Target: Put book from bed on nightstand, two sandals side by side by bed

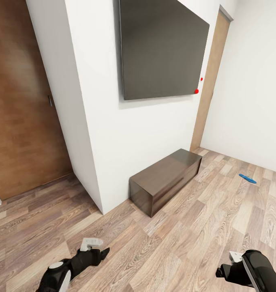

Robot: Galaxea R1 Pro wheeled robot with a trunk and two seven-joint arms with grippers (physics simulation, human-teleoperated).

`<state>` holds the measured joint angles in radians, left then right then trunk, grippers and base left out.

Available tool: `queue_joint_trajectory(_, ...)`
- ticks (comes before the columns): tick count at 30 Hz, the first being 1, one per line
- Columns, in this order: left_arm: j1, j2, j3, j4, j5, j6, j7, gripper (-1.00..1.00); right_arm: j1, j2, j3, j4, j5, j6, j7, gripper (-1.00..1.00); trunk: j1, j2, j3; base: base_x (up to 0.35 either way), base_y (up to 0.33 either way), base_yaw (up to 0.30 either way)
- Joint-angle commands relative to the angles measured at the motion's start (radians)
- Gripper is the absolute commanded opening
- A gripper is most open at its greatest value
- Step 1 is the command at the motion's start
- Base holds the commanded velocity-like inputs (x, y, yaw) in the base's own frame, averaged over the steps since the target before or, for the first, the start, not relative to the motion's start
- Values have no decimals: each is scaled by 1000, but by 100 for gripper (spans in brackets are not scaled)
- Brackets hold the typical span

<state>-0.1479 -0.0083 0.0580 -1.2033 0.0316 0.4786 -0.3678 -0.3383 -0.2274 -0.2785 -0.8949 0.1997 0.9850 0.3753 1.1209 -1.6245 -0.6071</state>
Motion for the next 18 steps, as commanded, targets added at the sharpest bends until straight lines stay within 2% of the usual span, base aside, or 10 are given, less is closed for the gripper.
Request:
queue_joint_trajectory(1,-1,0,3,-27,12,40,-37,100,-1,0,-2,-1,10,3,10,100,0,-1,-1,0,0,0)
queue_joint_trajectory(2,-1,3,5,-66,31,89,-111,100,-1,0,-2,-1,10,3,10,100,0,-1,-1,0,0,0)
queue_joint_trajectory(3,-1,5,5,-80,40,106,-153,100,-1,0,-2,-1,10,3,10,100,0,-1,-1,0,0,0)
queue_joint_trajectory(4,-1,9,6,-101,55,131,-240,100,-1,0,-2,-1,10,3,10,100,0,-1,-1,0,0,0)
queue_joint_trajectory(6,-2,18,7,-114,64,147,-324,100,0,0,-2,-1,10,3,10,100,0,-1,-1,0,0,0)
queue_joint_trajectory(7,-2,33,8,-121,70,157,-397,100,-1,0,-1,-1,10,3,10,100,0,-1,-1,0,0,0)
queue_joint_trajectory(10,-2,60,8,-124,77,166,-481,100,0,0,-1,-1,10,3,10,100,0,-1,-1,0,0,0)
queue_joint_trajectory(11,-2,77,8,-124,80,170,-519,100,0,0,-1,-1,10,3,10,100,0,-1,-1,0,0,0)
queue_joint_trajectory(14,-2,97,8,-117,84,173,-558,100,-1,0,-1,-1,10,3,10,100,0,-1,-1,0,0,0)
queue_joint_trajectory(18,-2,107,9,-93,85,174,-575,100,-1,0,-1,-1,10,3,10,100,4,-8,-4,0,0,0)
